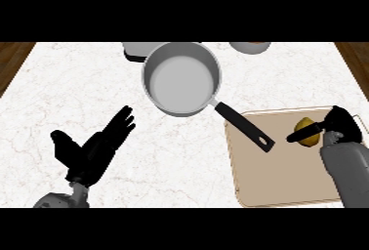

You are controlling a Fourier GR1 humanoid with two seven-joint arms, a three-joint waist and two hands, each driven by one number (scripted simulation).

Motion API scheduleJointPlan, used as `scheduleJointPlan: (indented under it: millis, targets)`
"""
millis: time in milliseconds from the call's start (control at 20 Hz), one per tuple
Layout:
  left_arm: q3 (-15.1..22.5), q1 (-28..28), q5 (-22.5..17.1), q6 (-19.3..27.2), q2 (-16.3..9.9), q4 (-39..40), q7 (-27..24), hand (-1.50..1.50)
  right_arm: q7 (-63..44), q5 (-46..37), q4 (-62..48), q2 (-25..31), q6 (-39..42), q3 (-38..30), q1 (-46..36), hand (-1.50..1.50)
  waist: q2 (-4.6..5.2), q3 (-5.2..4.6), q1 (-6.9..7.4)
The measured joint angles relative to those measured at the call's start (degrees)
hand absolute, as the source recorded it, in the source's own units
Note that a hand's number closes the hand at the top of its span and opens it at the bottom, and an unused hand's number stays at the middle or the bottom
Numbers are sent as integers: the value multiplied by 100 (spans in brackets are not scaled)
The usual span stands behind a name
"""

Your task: Pick the lemon from the tray and place it in the pot

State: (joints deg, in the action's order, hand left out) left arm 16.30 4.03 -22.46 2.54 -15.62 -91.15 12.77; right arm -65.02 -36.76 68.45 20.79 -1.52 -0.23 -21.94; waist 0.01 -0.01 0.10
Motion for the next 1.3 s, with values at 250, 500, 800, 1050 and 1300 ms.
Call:
scheduleJointPlan:
  millis: [250,500,800,1050,1300]
  targets:
    - [12,-124,157,-26,107,-97,7,0,238,-111,-276,-168,-100,-223,44,150,-2,1,9]
    - [-204,-267,203,-210,141,-346,198,0,660,-130,-532,-323,-193,-357,-100,150,-5,-4,16]
    - [-362,-140,367,-330,376,-219,316,0,842,-454,-826,-473,-422,-343,-259,150,-9,-13,10]
    - [-406,-301,463,-363,418,-355,360,0,866,-848,-258,-909,-624,111,116,150,-59,-50,-41]
    - [-430,-298,473,-374,435,-245,317,0,917,-1363,685,-1518,-1303,1562,1008,150,-144,-108,-120]
